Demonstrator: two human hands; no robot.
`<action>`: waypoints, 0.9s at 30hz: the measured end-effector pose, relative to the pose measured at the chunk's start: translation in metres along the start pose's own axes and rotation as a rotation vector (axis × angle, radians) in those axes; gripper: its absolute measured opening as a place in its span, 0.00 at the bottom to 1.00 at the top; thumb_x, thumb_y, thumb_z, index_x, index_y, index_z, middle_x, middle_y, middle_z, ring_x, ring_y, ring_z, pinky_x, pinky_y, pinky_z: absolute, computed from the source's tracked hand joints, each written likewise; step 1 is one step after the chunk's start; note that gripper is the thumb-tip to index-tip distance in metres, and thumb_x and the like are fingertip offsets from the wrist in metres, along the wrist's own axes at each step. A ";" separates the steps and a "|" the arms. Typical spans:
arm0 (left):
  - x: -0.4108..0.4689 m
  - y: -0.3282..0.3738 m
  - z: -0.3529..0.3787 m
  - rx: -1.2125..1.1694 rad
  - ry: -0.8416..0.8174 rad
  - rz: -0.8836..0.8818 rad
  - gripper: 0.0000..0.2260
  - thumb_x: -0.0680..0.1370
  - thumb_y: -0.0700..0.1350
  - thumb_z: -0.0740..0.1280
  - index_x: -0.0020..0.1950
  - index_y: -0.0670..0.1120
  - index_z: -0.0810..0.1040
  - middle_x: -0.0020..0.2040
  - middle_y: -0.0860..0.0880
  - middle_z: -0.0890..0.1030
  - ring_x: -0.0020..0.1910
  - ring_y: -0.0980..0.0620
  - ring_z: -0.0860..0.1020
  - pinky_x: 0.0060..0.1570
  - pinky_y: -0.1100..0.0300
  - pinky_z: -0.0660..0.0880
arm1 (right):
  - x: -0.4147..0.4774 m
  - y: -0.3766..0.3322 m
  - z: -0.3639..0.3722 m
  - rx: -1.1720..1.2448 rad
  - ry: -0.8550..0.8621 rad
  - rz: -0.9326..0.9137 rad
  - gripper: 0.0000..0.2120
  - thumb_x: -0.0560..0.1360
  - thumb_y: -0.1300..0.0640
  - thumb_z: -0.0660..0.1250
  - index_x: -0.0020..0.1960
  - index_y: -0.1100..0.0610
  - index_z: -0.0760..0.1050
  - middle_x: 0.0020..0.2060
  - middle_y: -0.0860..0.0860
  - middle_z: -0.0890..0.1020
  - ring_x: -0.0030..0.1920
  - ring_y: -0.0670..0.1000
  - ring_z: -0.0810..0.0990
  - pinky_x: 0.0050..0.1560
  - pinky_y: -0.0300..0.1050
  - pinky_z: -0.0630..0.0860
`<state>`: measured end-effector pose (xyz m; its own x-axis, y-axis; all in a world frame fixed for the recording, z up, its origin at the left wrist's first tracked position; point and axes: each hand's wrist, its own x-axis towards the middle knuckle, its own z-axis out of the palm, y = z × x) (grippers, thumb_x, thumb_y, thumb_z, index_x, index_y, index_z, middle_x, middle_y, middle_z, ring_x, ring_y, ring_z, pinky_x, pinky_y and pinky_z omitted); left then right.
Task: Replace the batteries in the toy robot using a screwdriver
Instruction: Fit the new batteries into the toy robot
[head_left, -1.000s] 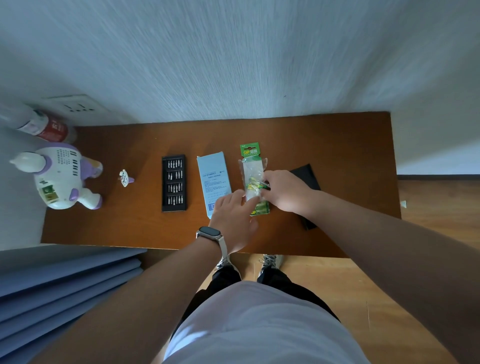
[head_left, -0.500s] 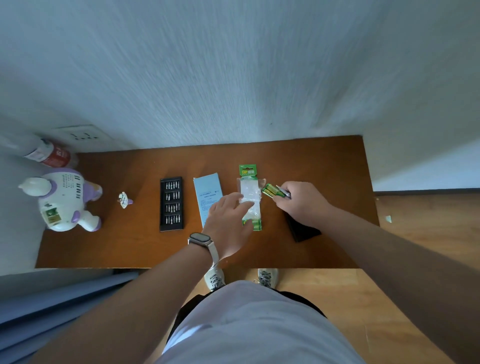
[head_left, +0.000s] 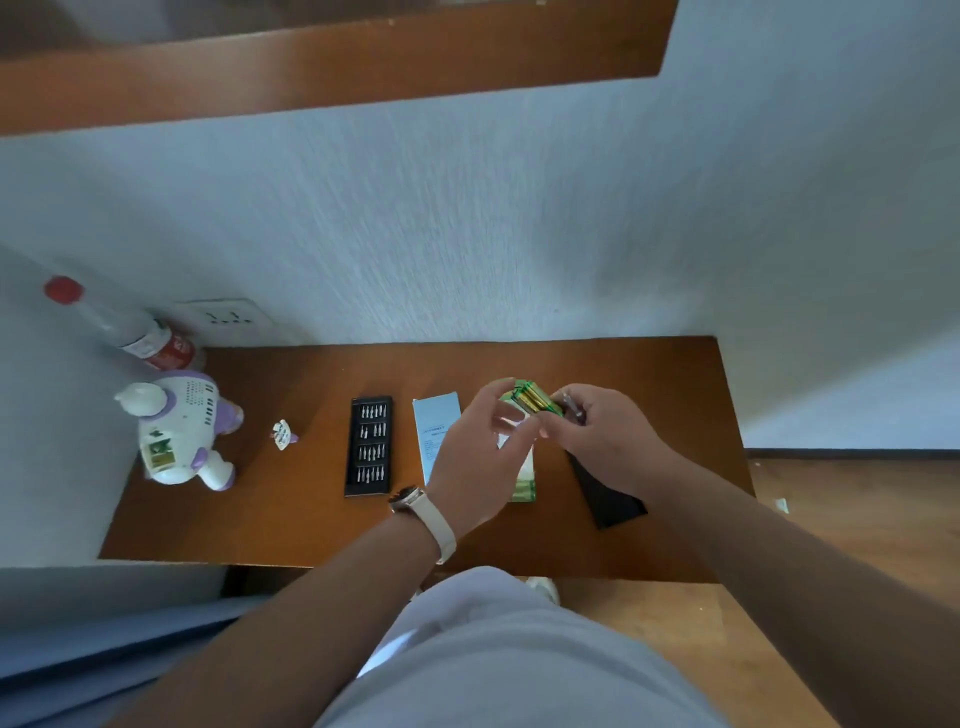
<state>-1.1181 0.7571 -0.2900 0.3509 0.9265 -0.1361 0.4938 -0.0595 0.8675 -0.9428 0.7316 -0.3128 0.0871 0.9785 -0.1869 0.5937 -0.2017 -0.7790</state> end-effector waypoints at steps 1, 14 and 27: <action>0.000 0.000 -0.004 -0.078 0.015 -0.025 0.12 0.81 0.48 0.68 0.62 0.59 0.73 0.48 0.59 0.81 0.44 0.60 0.81 0.45 0.64 0.79 | 0.000 -0.007 0.002 0.009 -0.006 -0.014 0.12 0.78 0.41 0.64 0.46 0.49 0.78 0.33 0.46 0.79 0.34 0.45 0.74 0.30 0.39 0.68; -0.009 -0.030 -0.100 -0.349 0.144 -0.099 0.06 0.80 0.42 0.69 0.52 0.54 0.80 0.44 0.57 0.86 0.45 0.57 0.84 0.40 0.65 0.80 | 0.015 -0.098 0.067 0.024 -0.021 -0.015 0.12 0.77 0.44 0.66 0.45 0.52 0.79 0.30 0.47 0.78 0.31 0.41 0.75 0.27 0.34 0.64; -0.034 -0.115 -0.226 -0.387 0.279 -0.216 0.08 0.76 0.48 0.73 0.48 0.62 0.83 0.44 0.61 0.85 0.44 0.62 0.83 0.38 0.70 0.78 | 0.049 -0.199 0.179 -0.024 -0.204 -0.044 0.10 0.77 0.44 0.64 0.41 0.47 0.76 0.28 0.44 0.75 0.28 0.41 0.70 0.28 0.34 0.65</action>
<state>-1.3666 0.8163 -0.2775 0.0224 0.9694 -0.2443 0.1823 0.2363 0.9544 -1.2003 0.8115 -0.2741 -0.1016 0.9569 -0.2722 0.6123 -0.1555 -0.7752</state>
